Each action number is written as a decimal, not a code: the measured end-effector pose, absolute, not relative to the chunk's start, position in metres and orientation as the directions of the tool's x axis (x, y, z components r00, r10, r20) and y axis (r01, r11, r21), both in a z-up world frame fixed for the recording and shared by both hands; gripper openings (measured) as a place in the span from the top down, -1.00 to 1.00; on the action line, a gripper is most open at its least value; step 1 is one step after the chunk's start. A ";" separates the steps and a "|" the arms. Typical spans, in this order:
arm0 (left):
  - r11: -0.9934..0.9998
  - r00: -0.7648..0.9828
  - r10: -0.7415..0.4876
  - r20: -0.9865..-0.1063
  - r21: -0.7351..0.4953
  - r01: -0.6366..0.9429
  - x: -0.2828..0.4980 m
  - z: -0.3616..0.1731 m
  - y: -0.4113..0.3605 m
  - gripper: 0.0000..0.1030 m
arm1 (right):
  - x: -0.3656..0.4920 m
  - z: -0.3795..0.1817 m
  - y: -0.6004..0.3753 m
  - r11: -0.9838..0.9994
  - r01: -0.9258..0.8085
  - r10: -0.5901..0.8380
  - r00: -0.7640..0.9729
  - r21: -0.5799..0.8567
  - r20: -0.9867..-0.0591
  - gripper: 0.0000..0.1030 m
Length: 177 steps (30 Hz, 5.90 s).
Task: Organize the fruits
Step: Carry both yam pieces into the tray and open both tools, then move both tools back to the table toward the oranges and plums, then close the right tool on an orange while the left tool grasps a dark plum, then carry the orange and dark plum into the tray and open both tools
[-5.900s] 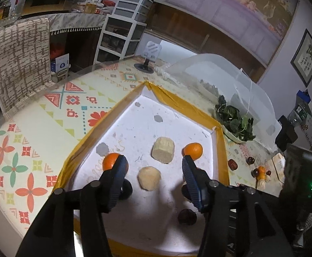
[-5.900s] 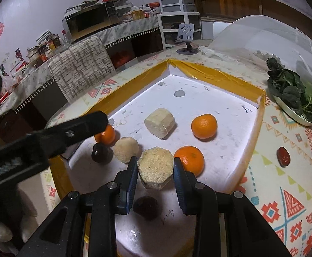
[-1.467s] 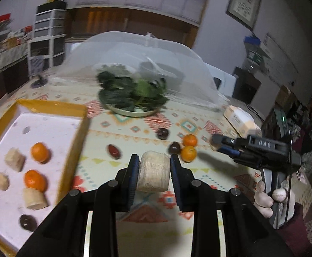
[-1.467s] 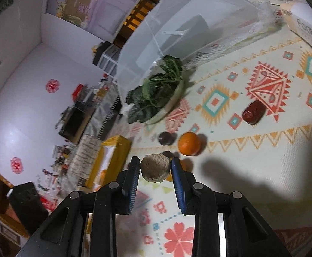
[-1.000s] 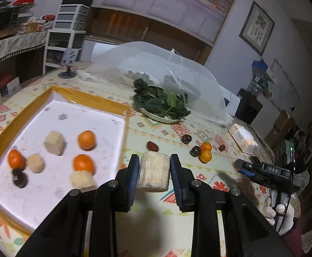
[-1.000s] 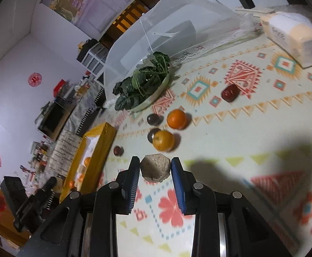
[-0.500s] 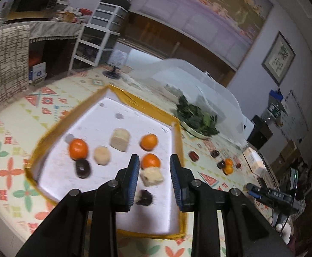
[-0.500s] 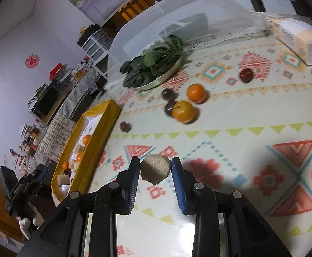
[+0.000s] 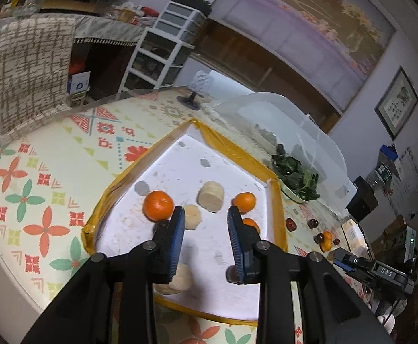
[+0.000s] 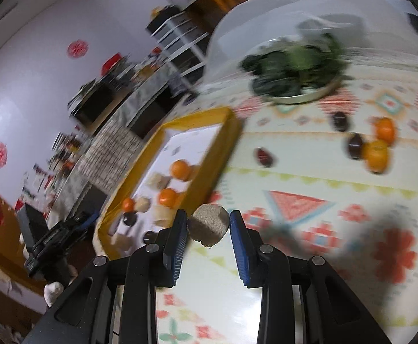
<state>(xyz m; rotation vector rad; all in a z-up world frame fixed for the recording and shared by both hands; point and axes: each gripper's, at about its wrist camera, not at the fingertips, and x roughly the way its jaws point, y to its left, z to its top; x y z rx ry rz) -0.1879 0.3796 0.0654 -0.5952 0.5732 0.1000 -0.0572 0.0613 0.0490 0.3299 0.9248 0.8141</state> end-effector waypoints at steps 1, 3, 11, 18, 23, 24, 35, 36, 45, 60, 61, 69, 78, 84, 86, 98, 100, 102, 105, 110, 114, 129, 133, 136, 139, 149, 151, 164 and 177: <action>0.823 0.838 -0.065 -0.542 -0.504 -0.262 -0.189 0.065 0.382 0.34 | -0.058 0.050 0.075 0.656 -0.495 0.748 0.322 0.570 -0.580 0.35; 0.810 0.837 -0.047 -0.545 -0.511 -0.287 -0.191 0.064 0.388 0.06 | -0.059 0.052 0.102 0.637 -0.528 0.757 0.288 0.562 -0.587 0.35; 0.784 0.842 0.027 -0.539 -0.511 -0.353 -0.206 0.072 0.413 -0.20 | -0.071 0.043 0.190 0.584 -0.634 0.752 0.187 0.507 -0.632 0.35; 0.783 0.846 0.025 -0.533 -0.516 -0.348 -0.209 0.075 0.420 -0.23 | -0.073 0.027 0.236 0.597 -0.674 0.707 0.185 0.436 -0.682 0.35; 0.785 0.843 0.026 -0.537 -0.511 -0.350 -0.209 0.075 0.421 -0.25 | -0.072 0.028 0.242 0.614 -0.670 0.700 0.218 0.417 -0.680 0.19; 0.785 0.841 0.026 -0.540 -0.510 -0.351 -0.208 0.074 0.421 -0.26 | -0.072 0.029 0.243 0.616 -0.669 0.700 0.223 0.416 -0.678 0.06; 0.797 0.842 0.008 -0.540 -0.505 -0.331 -0.208 0.081 0.412 -0.35 | -0.087 0.059 0.161 0.648 -0.628 0.726 0.337 0.432 -0.600 0.02; 0.801 0.842 0.004 -0.539 -0.502 -0.325 -0.208 0.083 0.410 -0.35 | -0.088 0.061 0.147 0.662 -0.618 0.717 0.358 0.425 -0.598 0.01; 0.854 0.836 -0.048 -0.547 -0.456 -0.249 -0.194 0.094 0.372 -0.36 | -0.084 0.055 -0.037 0.856 -0.324 0.516 0.574 0.402 -0.636 -0.09; 0.953 0.796 -0.164 -0.582 -0.302 -0.024 -0.163 0.113 0.256 -0.40 | -0.085 0.034 -0.144 0.886 -0.144 0.427 0.625 0.441 -0.654 -0.09; 0.955 0.792 -0.171 -0.585 -0.297 -0.013 -0.161 0.112 0.249 -0.40 | -0.083 0.034 -0.142 0.887 -0.148 0.428 0.623 0.438 -0.655 -0.09; 0.959 0.725 -0.255 -0.639 -0.260 0.109 -0.139 0.098 0.190 -0.42 | -0.063 0.034 -0.134 0.892 -0.167 0.429 0.610 0.420 -0.666 -0.10; 0.943 0.620 -0.332 -0.711 -0.266 0.200 -0.120 0.065 0.141 -0.42 | -0.031 0.032 -0.130 0.885 -0.160 0.441 0.592 0.438 -0.675 -0.10; 0.944 0.600 -0.329 -0.729 -0.262 0.199 -0.113 0.055 0.136 -0.42 | -0.006 0.024 -0.100 0.882 -0.188 0.458 0.560 0.433 -0.690 -0.11; 0.948 0.609 -0.318 -0.727 -0.261 0.183 -0.111 0.055 0.140 -0.42 | 0.001 0.021 -0.089 0.888 -0.200 0.451 0.555 0.415 -0.699 -0.12; 0.968 0.652 -0.231 -0.722 -0.240 0.077 -0.093 0.059 0.173 -0.42 | 0.022 0.008 -0.045 0.941 -0.230 0.336 0.576 0.247 -0.745 -0.18; 0.969 0.649 -0.232 -0.724 -0.231 0.089 -0.089 0.058 0.167 -0.42 | 0.023 0.006 -0.043 0.944 -0.230 0.330 0.577 0.238 -0.747 0.08; 0.968 0.646 -0.237 -0.726 -0.230 0.096 -0.085 0.056 0.162 -0.42 | 0.024 0.006 -0.043 0.943 -0.232 0.331 0.575 0.239 -0.748 0.26; 0.969 0.640 -0.237 -0.731 -0.226 0.101 -0.080 0.054 0.157 -0.42 | 0.023 0.006 -0.047 0.942 -0.224 0.335 0.583 0.250 -0.740 0.29; 0.971 0.634 -0.231 -0.738 -0.212 0.107 -0.072 0.053 0.149 -0.42 | 0.015 0.017 -0.061 0.940 -0.202 0.339 0.614 0.274 -0.713 0.29; 0.973 0.629 -0.231 -0.742 -0.195 0.127 -0.060 0.055 0.136 -0.42 | 0.009 0.026 -0.078 0.927 -0.183 0.366 0.636 0.328 -0.680 0.29; 0.959 0.586 -0.272 -0.764 -0.162 0.234 0.035 0.024 0.047 -0.42 | 0.014 0.032 -0.145 0.881 -0.039 0.364 0.691 0.471 -0.624 0.28; 0.960 0.586 -0.260 -0.768 -0.140 0.242 0.050 0.016 0.034 -0.40 | 0.015 0.032 -0.145 0.877 -0.047 0.375 0.688 0.478 -0.621 0.28; 0.966 0.590 -0.229 -0.774 -0.107 0.235 0.053 0.012 0.028 0.17 | 0.015 0.032 -0.143 0.876 -0.055 0.382 0.685 0.479 -0.621 0.28; 0.969 0.600 -0.219 -0.770 -0.098 0.228 0.052 0.013 0.030 0.50 | 0.015 0.031 -0.142 0.879 -0.055 0.379 0.684 0.474 -0.623 0.28; 0.960 0.636 -0.281 -0.719 -0.216 0.180 0.018 0.040 0.065 0.52 | 0.015 0.027 -0.128 0.895 -0.089 0.376 0.677 0.438 -0.632 0.28; 0.955 0.653 -0.295 -0.697 -0.244 0.170 0.002 0.051 0.081 0.52 | 0.014 0.027 -0.122 0.902 -0.104 0.373 0.679 0.419 -0.633 0.28; 0.956 0.788 -0.056 -0.613 -0.260 -0.134 -0.089 0.112 0.276 0.52 | -0.006 0.046 -0.066 0.896 -0.249 0.435 0.657 0.368 -0.615 0.28; 0.901 0.690 0.005 -0.724 -0.297 -0.317 -0.056 0.068 0.395 0.52 | -0.041 0.068 0.129 0.739 -0.577 0.634 0.419 0.348 -0.650 0.28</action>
